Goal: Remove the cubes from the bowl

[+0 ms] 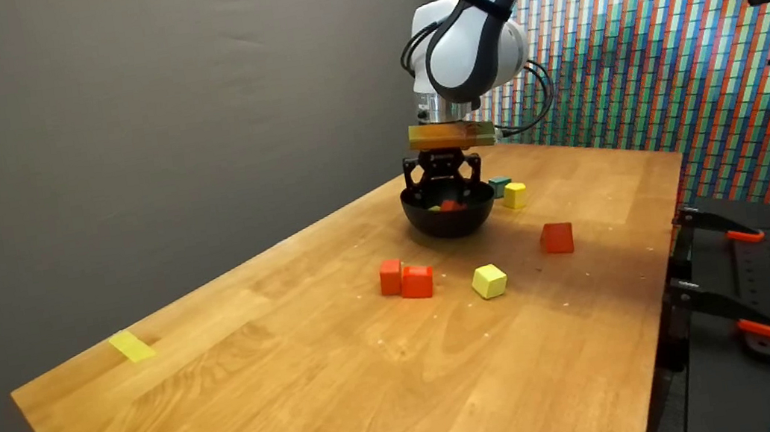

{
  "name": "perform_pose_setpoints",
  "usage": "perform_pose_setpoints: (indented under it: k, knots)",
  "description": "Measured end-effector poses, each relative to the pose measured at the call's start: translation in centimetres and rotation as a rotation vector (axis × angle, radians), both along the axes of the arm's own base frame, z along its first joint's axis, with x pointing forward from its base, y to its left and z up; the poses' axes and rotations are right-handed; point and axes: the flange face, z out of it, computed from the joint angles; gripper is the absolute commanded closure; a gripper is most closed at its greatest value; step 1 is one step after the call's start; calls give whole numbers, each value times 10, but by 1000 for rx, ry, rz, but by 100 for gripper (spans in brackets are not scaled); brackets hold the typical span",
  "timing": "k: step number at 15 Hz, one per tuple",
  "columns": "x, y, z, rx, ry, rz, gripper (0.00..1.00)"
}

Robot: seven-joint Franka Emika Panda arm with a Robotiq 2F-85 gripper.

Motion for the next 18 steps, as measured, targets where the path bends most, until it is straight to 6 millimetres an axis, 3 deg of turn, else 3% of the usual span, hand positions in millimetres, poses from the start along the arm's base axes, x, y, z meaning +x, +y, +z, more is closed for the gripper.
perform_pose_setpoints:
  k: [5,6,11,18]
  knots:
    - [-9,1,0,2,18,7,26]
    - [-13,1,1,2,30,16,45]
    - [-33,0,10,5,88,48,81]
    - [-36,9,12,24,89,54,81]
